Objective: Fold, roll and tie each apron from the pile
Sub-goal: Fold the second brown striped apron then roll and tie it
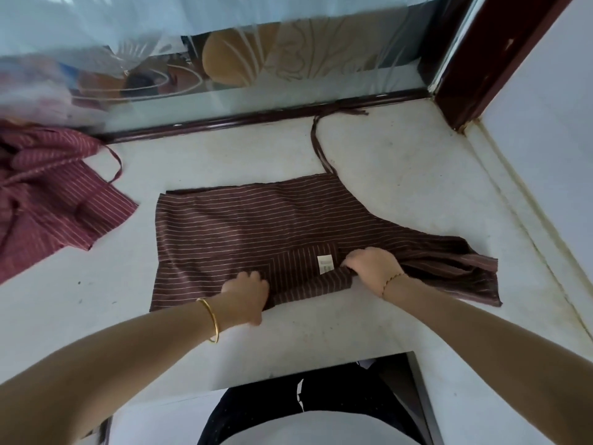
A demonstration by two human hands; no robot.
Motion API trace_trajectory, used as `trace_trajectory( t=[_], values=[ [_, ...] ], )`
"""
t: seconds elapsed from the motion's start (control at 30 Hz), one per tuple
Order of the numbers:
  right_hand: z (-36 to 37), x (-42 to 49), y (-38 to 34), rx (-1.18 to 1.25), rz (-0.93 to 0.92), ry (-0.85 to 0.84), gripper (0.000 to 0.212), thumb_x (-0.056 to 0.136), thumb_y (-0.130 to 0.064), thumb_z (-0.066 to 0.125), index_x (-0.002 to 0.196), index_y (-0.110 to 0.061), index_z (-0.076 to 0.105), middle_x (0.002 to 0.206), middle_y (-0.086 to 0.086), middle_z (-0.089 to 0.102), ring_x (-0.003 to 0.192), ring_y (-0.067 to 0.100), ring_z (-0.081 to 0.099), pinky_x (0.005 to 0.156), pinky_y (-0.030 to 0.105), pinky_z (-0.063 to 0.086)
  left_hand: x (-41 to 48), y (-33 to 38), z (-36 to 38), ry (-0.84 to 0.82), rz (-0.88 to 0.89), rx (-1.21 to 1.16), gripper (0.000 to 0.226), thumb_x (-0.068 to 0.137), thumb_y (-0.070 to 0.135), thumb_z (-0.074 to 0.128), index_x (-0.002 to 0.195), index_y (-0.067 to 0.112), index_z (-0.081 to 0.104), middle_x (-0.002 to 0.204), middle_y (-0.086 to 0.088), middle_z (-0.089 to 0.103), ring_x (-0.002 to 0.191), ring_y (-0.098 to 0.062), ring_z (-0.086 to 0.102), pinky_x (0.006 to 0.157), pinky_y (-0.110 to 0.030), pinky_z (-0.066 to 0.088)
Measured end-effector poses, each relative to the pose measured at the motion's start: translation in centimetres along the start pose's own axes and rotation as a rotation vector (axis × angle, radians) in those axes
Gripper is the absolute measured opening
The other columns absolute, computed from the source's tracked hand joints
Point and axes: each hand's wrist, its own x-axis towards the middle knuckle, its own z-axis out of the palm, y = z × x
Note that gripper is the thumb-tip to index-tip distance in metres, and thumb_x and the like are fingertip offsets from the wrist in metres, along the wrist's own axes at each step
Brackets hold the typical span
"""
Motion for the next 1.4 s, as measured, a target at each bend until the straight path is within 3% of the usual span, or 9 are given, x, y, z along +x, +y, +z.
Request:
trace_trajectory(
  t=[0.27,0.4,0.53,0.67,0.8,0.97,1.07,1.23,1.4],
  values=[
    [-7.2,6.1,1.5,-0.036,0.045,-0.379,0.048,0.091,0.005,0.034,0.133,-0.010,0.051,0.132,0.014,0.053,0.113,0.028,0.056,0.096,0.032,0.046,-0.7,-9.3,-5.7,-0.352,-0.046,-0.039,0.040,0.085,0.012,0.054,0.125,0.013,0.050,0.113,-0.006,0.058,0.093,-0.023,0.058,0.074,-0.029,0.049],
    [-11.1,10.2,2.7,-0.110,0.112,-0.456,0.042,0.092,0.005,0.029,0.129,-0.001,0.050,0.127,0.015,0.054,0.099,0.021,0.056,0.083,0.029,0.047,1.4,-13.6,-9.0,-0.275,-0.093,-0.063,0.043,0.087,0.010,0.049,0.129,0.014,0.047,0.122,-0.009,0.055,0.108,-0.028,0.056,0.086,-0.034,0.049],
    [-13.3,14.4,3.0,-0.153,0.250,-0.400,0.026,0.092,0.006,0.034,0.090,-0.009,0.055,0.080,0.004,0.048,0.063,0.012,0.047,0.052,0.018,0.038,4.9,-16.7,-9.7,-0.010,-0.144,-0.171,0.032,0.096,0.007,0.038,0.123,0.010,0.055,0.118,-0.008,0.059,0.103,-0.025,0.056,0.085,-0.029,0.044],
    [-13.3,18.2,3.0,-0.137,0.320,-0.354,0.041,0.088,0.010,0.043,0.126,0.000,0.053,0.111,0.009,0.057,0.093,0.019,0.059,0.078,0.025,0.049,7.8,-18.7,-9.0,0.101,-0.224,-0.177,0.029,0.097,0.011,0.037,0.118,0.016,0.057,0.110,-0.003,0.062,0.099,-0.024,0.059,0.083,-0.031,0.048],
    [-11.9,20.2,3.0,-0.097,0.375,-0.379,0.042,0.088,0.009,0.045,0.127,-0.004,0.051,0.123,0.009,0.053,0.106,0.022,0.057,0.090,0.028,0.047,10.0,-20.1,-7.0,0.127,-0.278,-0.170,0.022,0.098,0.018,0.040,0.112,0.017,0.058,0.101,-0.002,0.060,0.093,-0.023,0.059,0.078,-0.033,0.050],
    [-9.7,20.7,3.8,0.027,0.372,-0.203,0.033,0.090,0.002,0.045,0.122,-0.006,0.052,0.107,0.008,0.058,0.084,0.019,0.054,0.073,0.027,0.048,10.9,-20.6,-6.3,0.245,-0.298,-0.119,0.016,0.098,0.019,0.042,0.109,0.017,0.054,0.092,-0.001,0.057,0.084,-0.021,0.058,0.074,-0.032,0.050],
    [-9.3,19.9,4.1,0.127,0.371,-0.097,0.041,0.089,0.001,0.048,0.129,-0.005,0.040,0.117,0.013,0.053,0.095,0.025,0.057,0.073,0.030,0.047,10.5,-19.8,-7.0,0.266,-0.363,-0.102,0.019,0.095,0.011,0.043,0.112,0.014,0.051,0.092,-0.002,0.055,0.084,-0.021,0.056,0.078,-0.033,0.049],
    [-10.1,15.9,4.4,0.097,0.452,0.100,0.056,0.085,-0.040,0.060,0.126,-0.009,0.038,0.120,0.009,0.048,0.107,0.027,0.049,0.078,0.034,0.041,11.8,-14.1,-10.0,0.482,-0.100,-0.066,0.040,0.084,0.011,0.055,0.123,0.011,0.042,0.122,-0.008,0.045,0.111,-0.024,0.046,0.096,-0.036,0.045],
    [-8.1,12.5,2.9,-0.088,0.526,0.045,0.083,0.078,-0.066,0.054,0.134,-0.008,0.035,0.130,0.010,0.042,0.114,0.026,0.044,0.088,0.039,0.041,14.4,-8.8,-13.0,0.384,-0.043,-0.095,0.057,0.087,0.033,0.062,0.133,0.011,0.036,0.132,-0.010,0.039,0.121,-0.029,0.041,0.096,-0.040,0.043]
  ],
)
